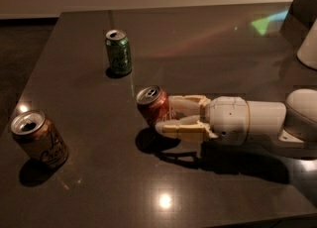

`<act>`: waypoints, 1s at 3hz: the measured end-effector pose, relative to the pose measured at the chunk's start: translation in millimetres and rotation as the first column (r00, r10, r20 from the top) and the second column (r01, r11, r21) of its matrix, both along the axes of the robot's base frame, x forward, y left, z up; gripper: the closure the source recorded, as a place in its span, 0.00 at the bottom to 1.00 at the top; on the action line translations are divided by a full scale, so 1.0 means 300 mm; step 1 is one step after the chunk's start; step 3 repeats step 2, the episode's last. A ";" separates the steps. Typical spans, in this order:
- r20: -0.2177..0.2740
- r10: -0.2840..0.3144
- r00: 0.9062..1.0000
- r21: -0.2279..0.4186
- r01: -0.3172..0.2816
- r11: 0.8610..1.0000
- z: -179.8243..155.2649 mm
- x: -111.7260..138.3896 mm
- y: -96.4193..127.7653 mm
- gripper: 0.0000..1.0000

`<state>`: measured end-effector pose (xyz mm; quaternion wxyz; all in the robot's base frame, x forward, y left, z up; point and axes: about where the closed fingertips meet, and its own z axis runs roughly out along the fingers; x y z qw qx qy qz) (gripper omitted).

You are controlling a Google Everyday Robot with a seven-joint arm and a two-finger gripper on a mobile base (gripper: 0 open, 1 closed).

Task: Place coke can upright

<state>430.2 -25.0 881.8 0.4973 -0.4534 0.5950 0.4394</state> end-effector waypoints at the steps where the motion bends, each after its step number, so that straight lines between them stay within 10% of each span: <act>1: -0.002 -0.001 1.000 0.002 0.001 1.000 -0.003 0.002 -0.015 0.00; 3: -0.002 -0.001 1.000 0.002 0.001 1.000 -0.003 0.002 -0.015 0.00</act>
Offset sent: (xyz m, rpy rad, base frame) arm 0.0031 -0.0142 -0.0035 -0.0024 0.0053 -0.0081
